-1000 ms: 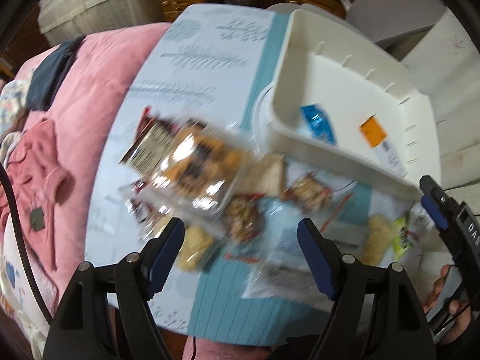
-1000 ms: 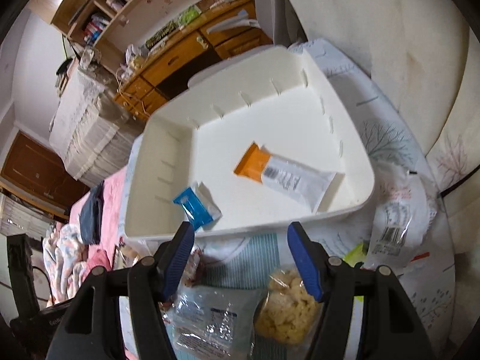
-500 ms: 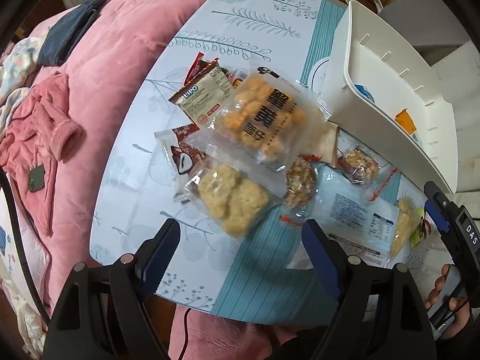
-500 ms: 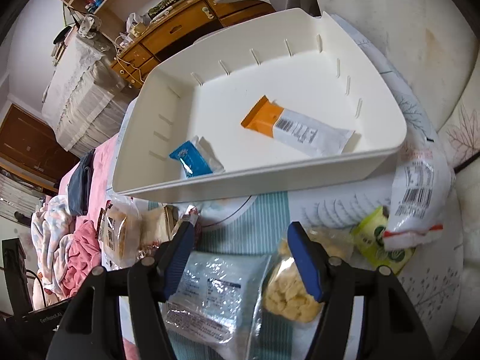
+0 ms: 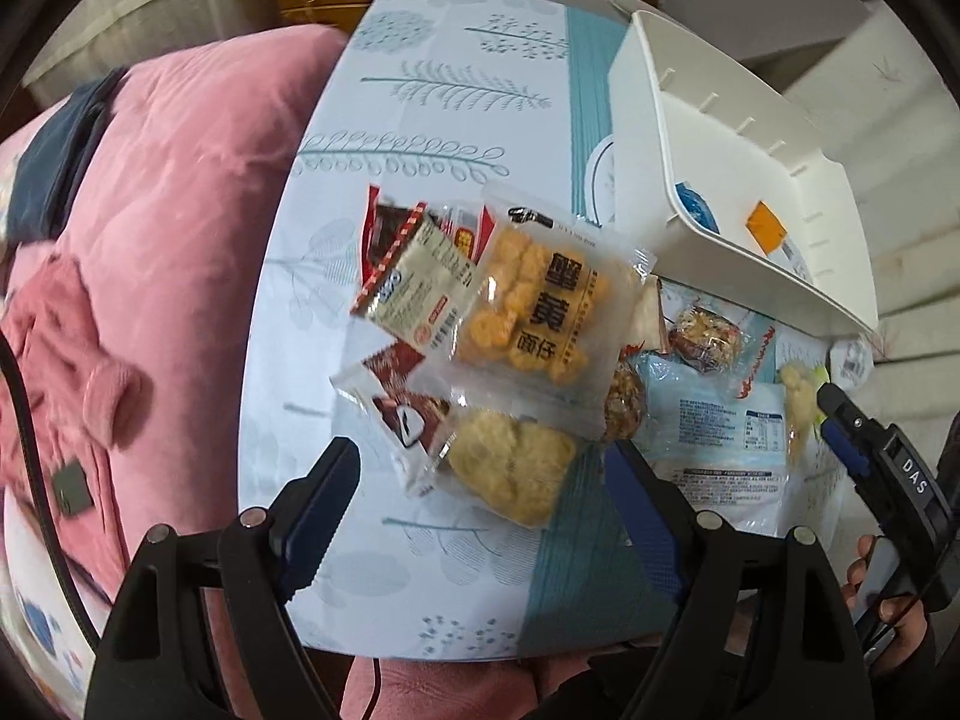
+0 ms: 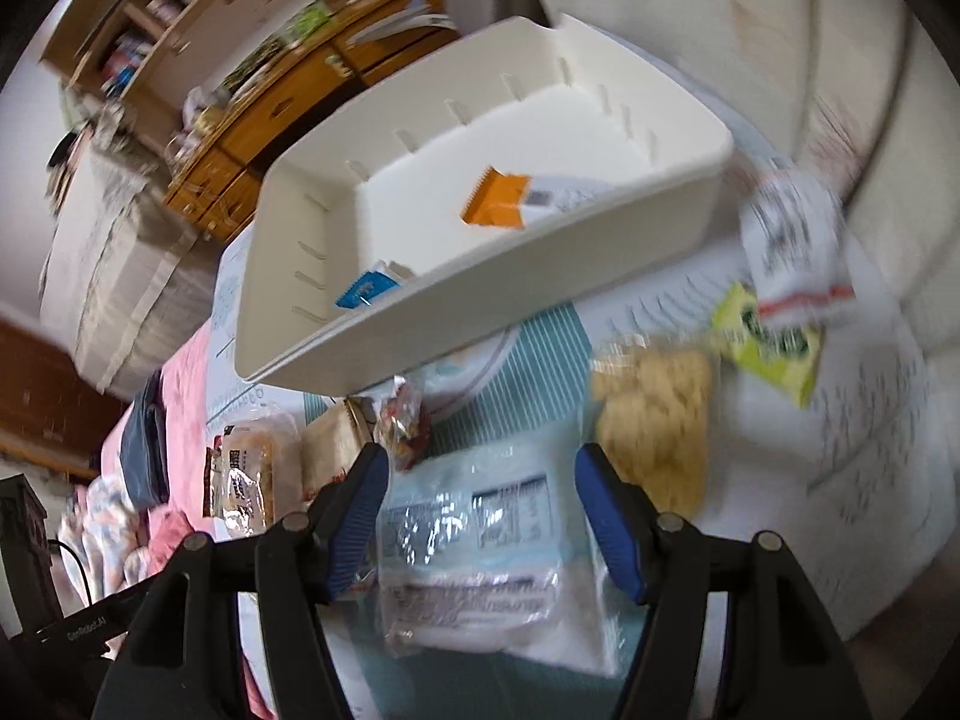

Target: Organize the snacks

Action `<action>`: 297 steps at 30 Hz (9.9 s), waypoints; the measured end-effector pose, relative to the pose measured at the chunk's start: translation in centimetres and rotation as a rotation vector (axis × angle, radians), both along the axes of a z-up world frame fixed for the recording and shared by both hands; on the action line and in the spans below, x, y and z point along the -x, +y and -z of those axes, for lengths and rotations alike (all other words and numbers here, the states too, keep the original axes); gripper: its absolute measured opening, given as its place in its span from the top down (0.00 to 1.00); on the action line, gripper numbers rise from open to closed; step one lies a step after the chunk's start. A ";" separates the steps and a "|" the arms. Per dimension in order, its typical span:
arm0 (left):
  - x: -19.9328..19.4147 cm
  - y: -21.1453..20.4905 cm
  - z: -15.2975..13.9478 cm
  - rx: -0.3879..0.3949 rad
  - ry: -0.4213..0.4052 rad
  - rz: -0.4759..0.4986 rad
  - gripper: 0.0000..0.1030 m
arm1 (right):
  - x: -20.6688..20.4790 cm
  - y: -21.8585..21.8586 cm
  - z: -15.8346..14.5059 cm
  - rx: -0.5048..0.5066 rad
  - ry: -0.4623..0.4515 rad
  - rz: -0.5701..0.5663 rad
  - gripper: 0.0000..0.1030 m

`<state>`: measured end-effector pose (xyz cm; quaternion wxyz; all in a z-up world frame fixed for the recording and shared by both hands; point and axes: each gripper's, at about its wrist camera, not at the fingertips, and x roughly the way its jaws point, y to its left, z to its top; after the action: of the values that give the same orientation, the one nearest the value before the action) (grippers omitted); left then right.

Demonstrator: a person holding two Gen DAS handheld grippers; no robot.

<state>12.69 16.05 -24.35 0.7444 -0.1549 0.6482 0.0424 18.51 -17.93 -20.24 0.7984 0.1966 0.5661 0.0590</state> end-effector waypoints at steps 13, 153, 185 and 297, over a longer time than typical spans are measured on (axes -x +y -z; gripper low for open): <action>-2.3 0.4 1.4 0.004 0.021 0.218 0.16 | 7.0 -1.4 2.8 -0.188 0.095 0.355 0.37; -13.0 -15.4 -4.3 0.029 -0.148 0.036 0.15 | -11.1 -8.0 -5.6 -0.246 -0.118 -0.145 0.69; 1.9 -2.6 1.3 -0.019 0.026 -0.225 0.15 | -4.3 4.2 0.8 -0.322 0.189 -0.341 0.69; -3.7 4.8 -1.9 0.138 -0.016 -0.096 0.74 | 1.9 14.8 1.0 0.067 0.066 -0.581 0.68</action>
<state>16.39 20.86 -22.42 0.7341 -0.2369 0.6356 0.0322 16.62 -3.12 -21.26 0.7352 0.0017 0.6259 0.2602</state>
